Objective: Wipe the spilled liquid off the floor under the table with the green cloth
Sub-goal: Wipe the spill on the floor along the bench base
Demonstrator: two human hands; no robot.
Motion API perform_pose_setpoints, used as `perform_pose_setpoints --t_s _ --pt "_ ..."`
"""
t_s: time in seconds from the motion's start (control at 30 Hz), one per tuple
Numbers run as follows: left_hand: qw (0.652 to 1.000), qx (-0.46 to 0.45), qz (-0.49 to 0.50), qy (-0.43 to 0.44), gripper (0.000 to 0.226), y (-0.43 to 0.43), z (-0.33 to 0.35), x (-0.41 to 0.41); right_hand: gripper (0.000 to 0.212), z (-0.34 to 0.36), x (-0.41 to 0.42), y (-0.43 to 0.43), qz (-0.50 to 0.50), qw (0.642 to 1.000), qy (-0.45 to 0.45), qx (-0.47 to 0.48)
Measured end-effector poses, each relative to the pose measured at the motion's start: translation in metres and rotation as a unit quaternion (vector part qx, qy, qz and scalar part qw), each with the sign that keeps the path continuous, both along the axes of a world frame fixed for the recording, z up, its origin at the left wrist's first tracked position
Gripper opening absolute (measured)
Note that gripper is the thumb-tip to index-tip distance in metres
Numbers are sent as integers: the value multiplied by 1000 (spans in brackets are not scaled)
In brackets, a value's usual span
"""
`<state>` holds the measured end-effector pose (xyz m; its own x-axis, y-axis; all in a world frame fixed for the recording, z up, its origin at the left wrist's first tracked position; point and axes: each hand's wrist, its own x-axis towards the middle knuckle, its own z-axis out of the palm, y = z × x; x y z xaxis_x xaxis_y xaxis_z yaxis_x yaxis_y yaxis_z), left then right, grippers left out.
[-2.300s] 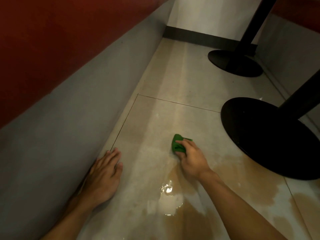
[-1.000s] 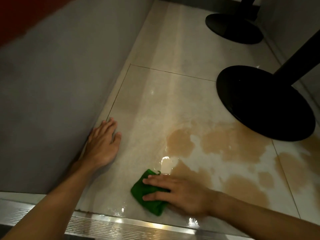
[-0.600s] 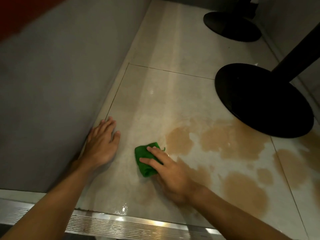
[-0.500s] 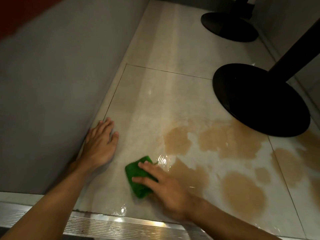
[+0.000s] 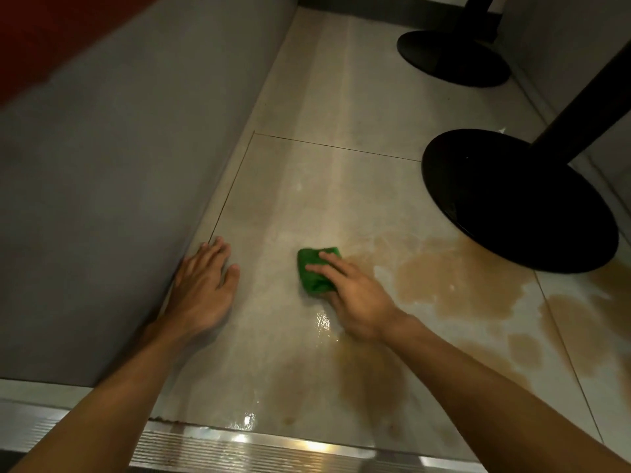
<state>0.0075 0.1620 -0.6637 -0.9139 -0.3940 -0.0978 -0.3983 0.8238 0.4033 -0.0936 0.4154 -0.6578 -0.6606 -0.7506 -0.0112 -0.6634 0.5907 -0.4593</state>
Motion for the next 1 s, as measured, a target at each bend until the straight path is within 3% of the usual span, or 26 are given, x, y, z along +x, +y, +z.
perform_pose_setpoints --t_s 0.13,0.23,0.37,0.47,0.57,0.7,0.77,0.83,0.93,1.0 --pt "1000 5 7 -6 54 1 1 0 46 3 -5 -19 -121 992 -17 -13" --pt "1000 6 8 -6 53 2 1 0 49 0 16 -39 -152 988 -18 -14" --pt "1000 4 4 -3 52 -2 -3 -1 52 -2 57 -47 4 1000 -23 -5" --pt "1000 11 -7 -9 52 -5 -4 -1 51 0 85 -31 137 989 -46 11" --pt "1000 17 -14 -16 53 -5 -3 0 43 8 96 2 191 980 -52 7" --pt "999 26 -10 -22 54 -1 0 0 52 31 97 39 196 967 -157 34" --pt "999 42 -9 -24 53 4 7 0 42 52 88 39 177 959 -221 21" --pt "992 123 -5 11 53 17 23 1 34 76 72 35 107 953 -282 14" --pt "955 294 -14 45 23 53 50 -3 25 101 46 35 4 943 -330 -39" --pt "945 317 -56 62 19 75 62 -12 18 114 30 41 -45 937 -333 -91"
